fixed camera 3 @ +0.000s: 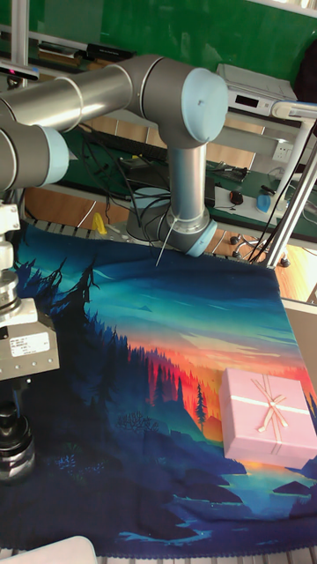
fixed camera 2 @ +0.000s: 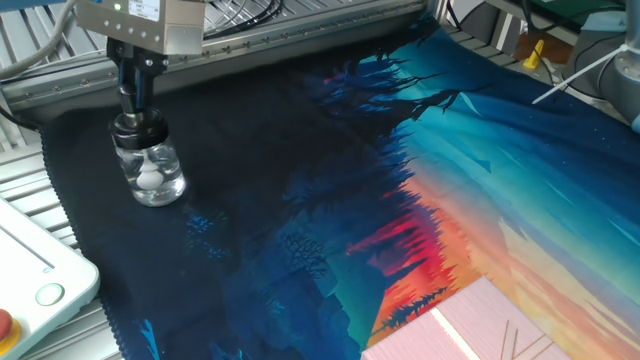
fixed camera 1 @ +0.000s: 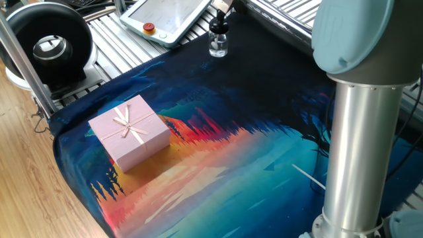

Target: Screw the lid onto the jar

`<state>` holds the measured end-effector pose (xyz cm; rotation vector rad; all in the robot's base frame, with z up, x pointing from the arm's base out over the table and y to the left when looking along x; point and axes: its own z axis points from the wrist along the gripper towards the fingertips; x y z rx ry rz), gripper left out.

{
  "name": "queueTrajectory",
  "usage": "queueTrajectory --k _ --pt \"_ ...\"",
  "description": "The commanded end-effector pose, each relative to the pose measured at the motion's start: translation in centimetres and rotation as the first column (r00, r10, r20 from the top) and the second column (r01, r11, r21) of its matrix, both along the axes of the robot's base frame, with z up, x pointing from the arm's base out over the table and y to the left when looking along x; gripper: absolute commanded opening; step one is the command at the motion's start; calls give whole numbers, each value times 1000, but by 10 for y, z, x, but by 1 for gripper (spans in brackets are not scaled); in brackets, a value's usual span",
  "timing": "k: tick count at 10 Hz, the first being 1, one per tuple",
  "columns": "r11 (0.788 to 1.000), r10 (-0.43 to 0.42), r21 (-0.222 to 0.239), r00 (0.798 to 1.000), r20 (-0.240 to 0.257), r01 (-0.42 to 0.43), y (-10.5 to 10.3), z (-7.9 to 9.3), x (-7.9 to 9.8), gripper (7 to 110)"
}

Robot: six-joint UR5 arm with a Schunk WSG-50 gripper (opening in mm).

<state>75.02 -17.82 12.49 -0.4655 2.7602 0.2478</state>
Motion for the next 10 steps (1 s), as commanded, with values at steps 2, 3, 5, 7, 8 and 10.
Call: queueTrajectory --k 2,3,5,7,8,10 --pt "1000 -17 4 1000 -4 17 0 11 -4 7" --pt "1000 -16 6 1000 -5 16 0 13 -6 7" --pt "1000 -19 1 1000 -12 19 0 17 -11 7" --pt "1000 -20 -6 1000 -14 20 -2 20 -14 7" --pt "1000 -20 -6 1000 -14 20 -1 20 -14 7" --pt "1000 -20 -16 1000 -15 20 -4 22 -18 7"
